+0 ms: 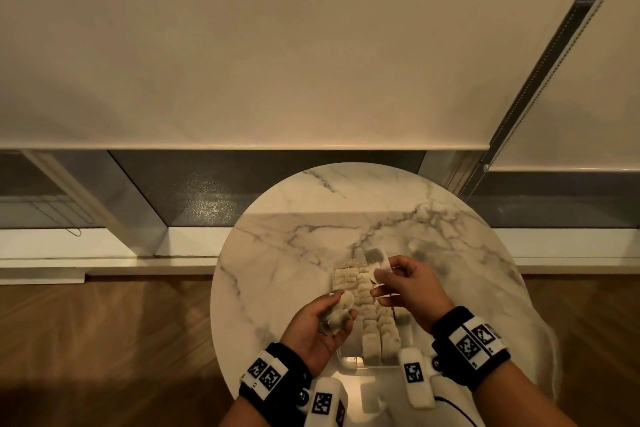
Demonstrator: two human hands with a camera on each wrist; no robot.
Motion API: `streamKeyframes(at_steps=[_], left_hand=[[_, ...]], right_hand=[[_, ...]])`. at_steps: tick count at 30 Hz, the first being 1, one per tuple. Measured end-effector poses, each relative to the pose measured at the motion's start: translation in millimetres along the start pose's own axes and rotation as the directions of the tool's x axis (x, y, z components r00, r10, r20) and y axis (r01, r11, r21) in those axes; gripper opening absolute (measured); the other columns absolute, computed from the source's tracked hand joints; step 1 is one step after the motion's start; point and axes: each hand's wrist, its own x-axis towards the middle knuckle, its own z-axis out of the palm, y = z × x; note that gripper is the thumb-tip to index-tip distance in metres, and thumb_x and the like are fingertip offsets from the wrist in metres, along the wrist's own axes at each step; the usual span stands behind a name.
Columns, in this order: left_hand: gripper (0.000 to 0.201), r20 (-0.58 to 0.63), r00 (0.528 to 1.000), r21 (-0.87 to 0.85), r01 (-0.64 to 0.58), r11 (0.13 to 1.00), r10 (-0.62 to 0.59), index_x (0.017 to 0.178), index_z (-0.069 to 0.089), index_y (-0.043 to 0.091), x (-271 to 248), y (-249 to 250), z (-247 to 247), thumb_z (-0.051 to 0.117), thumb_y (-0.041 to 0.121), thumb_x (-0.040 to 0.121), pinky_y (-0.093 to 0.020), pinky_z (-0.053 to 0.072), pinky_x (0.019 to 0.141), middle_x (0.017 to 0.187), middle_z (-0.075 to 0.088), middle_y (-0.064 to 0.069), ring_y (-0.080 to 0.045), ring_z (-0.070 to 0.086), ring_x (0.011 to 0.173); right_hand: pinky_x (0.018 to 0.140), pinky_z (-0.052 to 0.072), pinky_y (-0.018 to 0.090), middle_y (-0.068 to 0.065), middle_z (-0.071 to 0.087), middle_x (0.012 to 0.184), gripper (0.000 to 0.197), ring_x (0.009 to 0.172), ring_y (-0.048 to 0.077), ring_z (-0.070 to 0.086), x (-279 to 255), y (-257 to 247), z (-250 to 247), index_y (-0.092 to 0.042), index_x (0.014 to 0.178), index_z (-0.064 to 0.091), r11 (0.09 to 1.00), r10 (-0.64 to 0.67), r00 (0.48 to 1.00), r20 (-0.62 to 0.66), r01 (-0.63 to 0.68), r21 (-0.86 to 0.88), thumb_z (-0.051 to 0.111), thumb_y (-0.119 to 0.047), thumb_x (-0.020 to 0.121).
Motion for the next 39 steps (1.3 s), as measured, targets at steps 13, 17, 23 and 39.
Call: streamKeyframes(at_steps=[13, 17, 23, 39], left_hand=[[0.015, -0.046, 0.999, -0.032, 0.017, 0.999, -0.018, 0.097, 0.066, 0.004, 10.8, 7.7, -5.9, 0.065, 0.006, 0.082, -0.027, 0.057, 0.054, 0.084, 0.068, -0.017, -0.026, 0.066, 0.069], [0.009, -0.046, 0.999, -0.054, 0.024, 0.998, -0.027, 0.085, 0.071, 0.002, 11.0, 10.4, -5.2, 0.063, 0.005, 0.086, -0.027, 0.057, 0.054, 0.08, 0.068, -0.016, -0.026, 0.065, 0.068], [0.03, -0.033, 0.999, -0.056, 0.004, 0.998, -0.006, 0.064, 0.076, 0.004, 9.6, 12.2, -2.7, 0.059, 0.006, 0.088, -0.026, 0.056, 0.054, 0.076, 0.069, -0.015, -0.024, 0.063, 0.069], [0.012, -0.116, 0.993, -0.215, -0.016, 0.976, -0.009, 0.094, 0.061, 0.0, 21.2, 9.7, -8.5, 0.053, 0.007, 0.091, -0.029, 0.058, 0.054, 0.075, 0.066, -0.02, -0.028, 0.065, 0.064]], right_hand=[[0.061, 0.055, 0.027, -0.002, 0.07, 0.079, 0.018, 0.067, 0.012, 0.063, 14.4, 9.6, -19.1, -0.027, 0.093, 0.074, 0.794, -0.198, 0.98, 0.033, 0.18, -0.581, 0.079, -0.015, 0.081], [0.069, 0.056, 0.027, -0.002, 0.07, 0.08, 0.018, 0.074, 0.012, 0.066, 19.3, 12.0, -31.4, -0.028, 0.088, 0.072, 0.732, -0.234, 0.972, 0.031, 0.197, -0.652, 0.081, -0.017, 0.078], [0.057, 0.053, 0.019, -0.002, 0.071, 0.075, 0.016, 0.062, 0.01, 0.066, 29.0, 27.2, -55.3, -0.023, 0.084, 0.072, 0.645, -0.166, 0.986, 0.03, 0.132, -0.753, 0.073, -0.006, 0.085], [0.063, 0.06, 0.022, -0.002, 0.065, 0.094, 0.019, 0.077, 0.013, 0.069, 32.0, 67.2, -88.1, -0.022, 0.09, 0.069, 0.354, 0.253, 0.967, 0.001, -0.092, -0.931, 0.07, -0.004, 0.085]])
